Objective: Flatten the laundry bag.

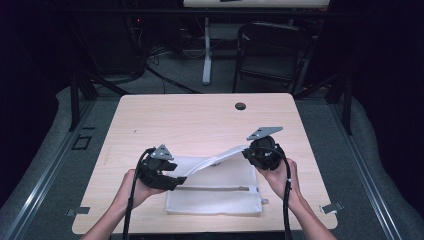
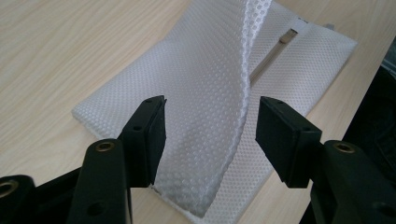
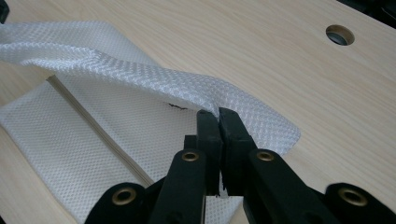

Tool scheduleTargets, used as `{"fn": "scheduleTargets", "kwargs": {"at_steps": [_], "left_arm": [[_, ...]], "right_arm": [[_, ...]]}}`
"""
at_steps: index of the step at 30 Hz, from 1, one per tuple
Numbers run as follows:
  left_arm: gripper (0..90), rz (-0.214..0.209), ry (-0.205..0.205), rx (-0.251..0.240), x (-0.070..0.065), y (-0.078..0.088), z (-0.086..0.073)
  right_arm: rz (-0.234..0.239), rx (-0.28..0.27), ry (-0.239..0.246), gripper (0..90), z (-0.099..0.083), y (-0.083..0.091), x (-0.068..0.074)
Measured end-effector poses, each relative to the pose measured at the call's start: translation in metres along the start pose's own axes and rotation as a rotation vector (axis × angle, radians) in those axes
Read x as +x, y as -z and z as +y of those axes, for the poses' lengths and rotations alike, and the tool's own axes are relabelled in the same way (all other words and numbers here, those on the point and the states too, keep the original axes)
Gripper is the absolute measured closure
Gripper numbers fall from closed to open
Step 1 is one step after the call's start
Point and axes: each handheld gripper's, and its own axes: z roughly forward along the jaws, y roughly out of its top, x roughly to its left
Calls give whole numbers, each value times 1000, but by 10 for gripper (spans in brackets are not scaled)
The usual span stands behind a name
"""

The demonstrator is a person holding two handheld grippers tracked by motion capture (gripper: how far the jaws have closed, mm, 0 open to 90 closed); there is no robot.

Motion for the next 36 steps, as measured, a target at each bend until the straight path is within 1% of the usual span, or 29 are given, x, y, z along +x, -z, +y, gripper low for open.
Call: {"fn": "scheduleTargets", "kwargs": {"at_steps": [2, 3, 4, 5, 7, 8, 11, 13, 15, 17, 18, 19, 21, 23, 26, 27, 28, 30, 31, 32, 33, 34, 35, 36], "left_arm": [[434, -5, 4, -3, 1, 1, -2], [432, -12, 5, 13, 2, 1, -2], [412, -14, 11, 12, 3, 1, -3], [405, -11, 7, 20, 3, 1, -4], [391, -18, 9, 15, 3, 1, -6], [380, -14, 5, 17, 3, 2, -6], [340, -29, -4, -3, 2, 4, -9], [291, -41, -7, -5, 2, 4, -10], [257, -30, -14, -3, 1, 4, -11], [257, -27, -12, -9, 1, 4, -11], [258, -23, -15, -12, 1, 5, -11], [258, -37, -15, -14, 1, 6, -11], [256, -33, -22, -25, -1, 7, -12], [252, -35, -13, -36, -2, 10, -12], [239, -27, -16, -52, -3, 13, -13], [239, -29, -29, -45, -3, 13, -13], [233, -35, -26, -46, -3, 13, -14], [234, -8, -42, -29, -5, 11, -14], [236, 20, -47, -21, -5, 10, -14], [248, 48, -44, -20, -4, 8, -14], [273, 60, -41, -21, -2, 6, -15], [288, 83, -38, -30, 0, 3, -15], [316, 92, -35, -37, 2, 2, -15], [363, 96, -29, -55, 5, 1, -15]], "right_arm": [[-3, -2, -3, 885, 2, -1, -1], [-1, 2, -3, 885, 2, -1, -2], [0, -1, -6, 885, 3, -2, -2], [-1, -1, -7, 885, 3, -2, -2], [-3, -4, -10, 885, 4, -4, -3], [-3, -3, -12, 885, 5, -4, -3], [-5, -3, -19, 885, 6, -6, -4], [-2, -3, -21, 885, 6, -7, -5], [-2, 0, -21, 885, 7, -8, -5], [0, -5, -30, 885, 7, -10, -5], [-2, 1, -26, 885, 8, -9, -6], [-3, 1, -26, 885, 8, -9, -6], [-6, -1, -30, 885, 10, -9, -7], [-8, -7, -36, 885, 11, -9, -8], [-8, -2, -34, 885, 14, -10, -9], [-6, -3, -35, 885, 15, -10, -9], [-10, 1, -34, 885, 15, -11, -10], [-6, 1, -41, 885, 16, -12, -12], [-10, -1, -45, 884, 16, -12, -13], [-8, -2, -50, 885, 16, -13, -14], [-5, -5, -55, 885, 16, -13, -15], [-4, 2, -53, 885, 16, -13, -16], [-8, -2, -57, 885, 16, -14, -16], [-9, -2, -57, 885, 17, -14, -17]]}}
